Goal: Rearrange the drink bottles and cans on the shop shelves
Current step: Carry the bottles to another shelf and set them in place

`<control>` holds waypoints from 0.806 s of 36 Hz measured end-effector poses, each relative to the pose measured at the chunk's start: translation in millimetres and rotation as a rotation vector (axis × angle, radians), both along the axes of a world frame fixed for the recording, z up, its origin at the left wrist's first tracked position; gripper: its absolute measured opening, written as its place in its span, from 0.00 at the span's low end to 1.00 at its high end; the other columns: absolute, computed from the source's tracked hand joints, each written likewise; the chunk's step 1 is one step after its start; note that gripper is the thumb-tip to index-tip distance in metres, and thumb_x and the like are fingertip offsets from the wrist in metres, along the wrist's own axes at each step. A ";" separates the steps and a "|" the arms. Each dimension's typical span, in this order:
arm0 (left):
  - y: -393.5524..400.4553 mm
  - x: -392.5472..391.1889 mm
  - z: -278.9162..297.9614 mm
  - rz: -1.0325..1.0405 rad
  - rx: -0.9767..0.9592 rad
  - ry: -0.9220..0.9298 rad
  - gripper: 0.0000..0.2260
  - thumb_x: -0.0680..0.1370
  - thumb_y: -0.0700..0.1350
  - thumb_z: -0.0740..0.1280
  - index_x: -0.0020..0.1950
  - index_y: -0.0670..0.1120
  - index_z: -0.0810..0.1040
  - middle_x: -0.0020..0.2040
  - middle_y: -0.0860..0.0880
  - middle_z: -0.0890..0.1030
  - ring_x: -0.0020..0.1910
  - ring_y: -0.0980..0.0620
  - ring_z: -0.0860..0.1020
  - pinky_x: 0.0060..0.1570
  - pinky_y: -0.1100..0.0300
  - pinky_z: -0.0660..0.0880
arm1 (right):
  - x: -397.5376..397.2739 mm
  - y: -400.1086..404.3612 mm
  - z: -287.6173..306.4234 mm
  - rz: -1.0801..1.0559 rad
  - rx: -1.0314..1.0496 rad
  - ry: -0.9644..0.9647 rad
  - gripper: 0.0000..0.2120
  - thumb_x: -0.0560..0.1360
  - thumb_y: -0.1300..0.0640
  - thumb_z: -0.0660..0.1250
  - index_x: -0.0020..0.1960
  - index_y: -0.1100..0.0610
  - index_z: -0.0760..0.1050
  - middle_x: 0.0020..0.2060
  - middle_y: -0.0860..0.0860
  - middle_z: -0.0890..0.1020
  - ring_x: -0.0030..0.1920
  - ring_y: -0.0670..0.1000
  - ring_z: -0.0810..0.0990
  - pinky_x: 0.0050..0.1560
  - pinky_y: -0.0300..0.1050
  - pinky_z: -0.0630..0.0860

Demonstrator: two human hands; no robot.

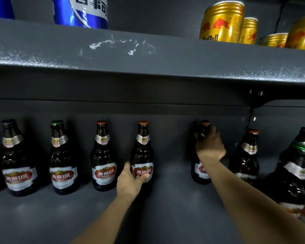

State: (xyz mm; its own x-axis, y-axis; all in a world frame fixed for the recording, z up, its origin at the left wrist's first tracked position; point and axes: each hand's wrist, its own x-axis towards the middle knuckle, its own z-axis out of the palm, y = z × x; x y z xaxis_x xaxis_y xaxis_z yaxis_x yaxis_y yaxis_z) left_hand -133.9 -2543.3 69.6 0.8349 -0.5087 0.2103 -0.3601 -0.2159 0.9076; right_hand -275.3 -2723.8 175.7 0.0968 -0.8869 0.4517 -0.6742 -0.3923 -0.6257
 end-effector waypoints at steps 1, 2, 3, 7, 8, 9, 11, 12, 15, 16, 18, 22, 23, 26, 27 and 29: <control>-0.2 -0.2 0.4 -0.001 -0.001 0.006 0.19 0.69 0.44 0.76 0.55 0.48 0.72 0.43 0.55 0.79 0.44 0.54 0.78 0.49 0.61 0.72 | 1.8 4.0 1.4 0.015 0.011 -0.013 0.22 0.78 0.45 0.63 0.65 0.58 0.65 0.62 0.58 0.72 0.59 0.63 0.75 0.45 0.50 0.67; -0.3 -0.1 0.3 -0.003 -0.003 0.013 0.19 0.69 0.43 0.76 0.55 0.48 0.72 0.43 0.55 0.79 0.44 0.54 0.77 0.49 0.60 0.72 | 4.4 8.5 2.3 0.034 0.018 -0.021 0.22 0.78 0.45 0.63 0.64 0.58 0.65 0.62 0.58 0.73 0.59 0.62 0.75 0.45 0.49 0.67; -0.8 -0.1 0.2 -0.005 -0.007 0.019 0.19 0.69 0.43 0.76 0.55 0.48 0.72 0.43 0.55 0.79 0.44 0.54 0.77 0.48 0.60 0.72 | 7.7 13.4 2.6 0.060 0.022 -0.025 0.22 0.77 0.44 0.64 0.64 0.57 0.66 0.62 0.57 0.73 0.59 0.62 0.76 0.45 0.49 0.67; -1.3 -1.4 0.0 -0.015 -0.021 0.034 0.18 0.70 0.42 0.76 0.55 0.48 0.72 0.44 0.55 0.79 0.46 0.54 0.78 0.49 0.61 0.71 | 26.7 33.1 0.4 0.162 0.019 -0.040 0.21 0.76 0.43 0.64 0.62 0.56 0.68 0.61 0.55 0.75 0.58 0.60 0.77 0.47 0.48 0.70; -1.9 -0.8 -1.1 -0.017 -0.019 0.038 0.18 0.70 0.42 0.76 0.56 0.48 0.72 0.45 0.54 0.79 0.46 0.53 0.78 0.49 0.61 0.71 | 31.8 37.1 -0.2 0.180 0.018 -0.041 0.21 0.76 0.43 0.65 0.62 0.55 0.68 0.61 0.55 0.75 0.58 0.60 0.77 0.47 0.48 0.71; -2.1 -0.9 -1.4 -0.017 -0.019 0.041 0.19 0.70 0.42 0.76 0.57 0.47 0.72 0.46 0.53 0.80 0.47 0.53 0.78 0.50 0.61 0.71 | 36.5 41.1 -0.4 0.195 0.019 -0.038 0.22 0.76 0.43 0.65 0.63 0.55 0.68 0.61 0.54 0.75 0.58 0.60 0.78 0.48 0.48 0.72; -3.8 -0.2 -3.1 -0.007 -0.010 0.039 0.22 0.70 0.42 0.76 0.60 0.46 0.72 0.50 0.50 0.80 0.50 0.52 0.78 0.52 0.59 0.73 | 44.2 47.8 -0.7 0.216 0.017 -0.017 0.22 0.76 0.42 0.65 0.64 0.54 0.68 0.61 0.54 0.75 0.58 0.60 0.78 0.48 0.48 0.72; -4.1 -0.9 -3.3 -0.001 -0.004 0.037 0.24 0.70 0.42 0.76 0.62 0.44 0.71 0.53 0.48 0.79 0.53 0.50 0.78 0.54 0.58 0.73 | 47.0 49.9 -0.9 0.222 0.008 -0.008 0.22 0.76 0.42 0.65 0.64 0.54 0.68 0.61 0.54 0.75 0.58 0.60 0.78 0.48 0.48 0.72; -2.9 -11.8 -0.8 0.057 -0.026 0.012 0.33 0.70 0.41 0.76 0.72 0.43 0.65 0.63 0.45 0.72 0.59 0.50 0.74 0.57 0.59 0.70 | 49.9 53.1 -0.1 0.228 -0.006 -0.012 0.24 0.75 0.42 0.65 0.64 0.54 0.68 0.62 0.53 0.74 0.58 0.59 0.78 0.48 0.48 0.72; -0.9 -18.7 0.4 0.110 -0.040 -0.011 0.34 0.71 0.41 0.75 0.73 0.43 0.63 0.65 0.44 0.70 0.62 0.48 0.72 0.57 0.58 0.69 | 50.0 52.4 -0.2 0.231 -0.009 -0.015 0.25 0.75 0.41 0.66 0.65 0.54 0.68 0.62 0.53 0.74 0.58 0.59 0.78 0.48 0.49 0.72; 4.4 -34.7 2.1 0.237 -0.075 -0.101 0.30 0.71 0.42 0.74 0.70 0.45 0.66 0.62 0.46 0.70 0.63 0.47 0.69 0.51 0.57 0.68 | 48.6 52.7 -0.4 0.255 -0.019 -0.006 0.27 0.74 0.41 0.67 0.66 0.55 0.67 0.63 0.53 0.74 0.59 0.59 0.77 0.48 0.49 0.72; 5.1 -59.7 0.4 0.205 -0.134 -0.219 0.18 0.72 0.41 0.71 0.59 0.50 0.70 0.51 0.53 0.69 0.52 0.50 0.74 0.42 0.57 0.70 | 44.9 59.1 -7.1 0.284 -0.030 -0.022 0.32 0.73 0.38 0.66 0.69 0.56 0.63 0.65 0.53 0.72 0.63 0.57 0.74 0.48 0.48 0.71; 1.6 -63.3 1.0 0.140 -0.132 -0.221 0.18 0.73 0.40 0.71 0.59 0.50 0.71 0.52 0.54 0.69 0.52 0.50 0.75 0.43 0.57 0.71 | 42.4 62.2 -9.7 0.271 -0.074 -0.058 0.32 0.74 0.38 0.65 0.68 0.58 0.65 0.64 0.55 0.73 0.63 0.58 0.73 0.50 0.49 0.71; -14.9 -71.1 6.0 -0.053 -0.056 -0.262 0.28 0.73 0.41 0.71 0.70 0.49 0.65 0.63 0.52 0.68 0.63 0.50 0.73 0.55 0.55 0.74 | 25.7 64.9 -14.6 0.075 -0.365 -0.253 0.26 0.74 0.44 0.63 0.58 0.66 0.72 0.52 0.62 0.78 0.53 0.64 0.77 0.51 0.54 0.72; -21.7 -73.5 8.3 -0.098 -0.023 -0.290 0.33 0.73 0.42 0.72 0.74 0.48 0.61 0.68 0.50 0.66 0.67 0.49 0.69 0.59 0.54 0.72 | 16.2 63.3 -13.4 -0.011 -0.429 -0.298 0.25 0.72 0.46 0.62 0.58 0.65 0.73 0.52 0.62 0.78 0.54 0.65 0.76 0.54 0.56 0.71; -34.6 -79.6 14.8 -0.146 0.027 -0.322 0.41 0.73 0.44 0.73 0.78 0.48 0.51 0.73 0.48 0.61 0.71 0.47 0.64 0.62 0.53 0.68 | -6.4 56.9 -7.9 -0.117 -0.454 -0.319 0.26 0.70 0.51 0.65 0.64 0.63 0.71 0.60 0.62 0.76 0.62 0.64 0.72 0.64 0.57 0.63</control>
State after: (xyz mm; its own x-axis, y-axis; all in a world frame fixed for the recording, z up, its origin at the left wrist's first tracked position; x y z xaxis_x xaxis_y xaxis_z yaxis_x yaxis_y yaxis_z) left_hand -213.5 -2578.0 84.4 0.6464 -0.6264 0.4358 -0.6555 -0.1635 0.7373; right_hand -281.7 -2666.9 167.8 -0.1937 -0.5938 0.7810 -0.5346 -0.6036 -0.5915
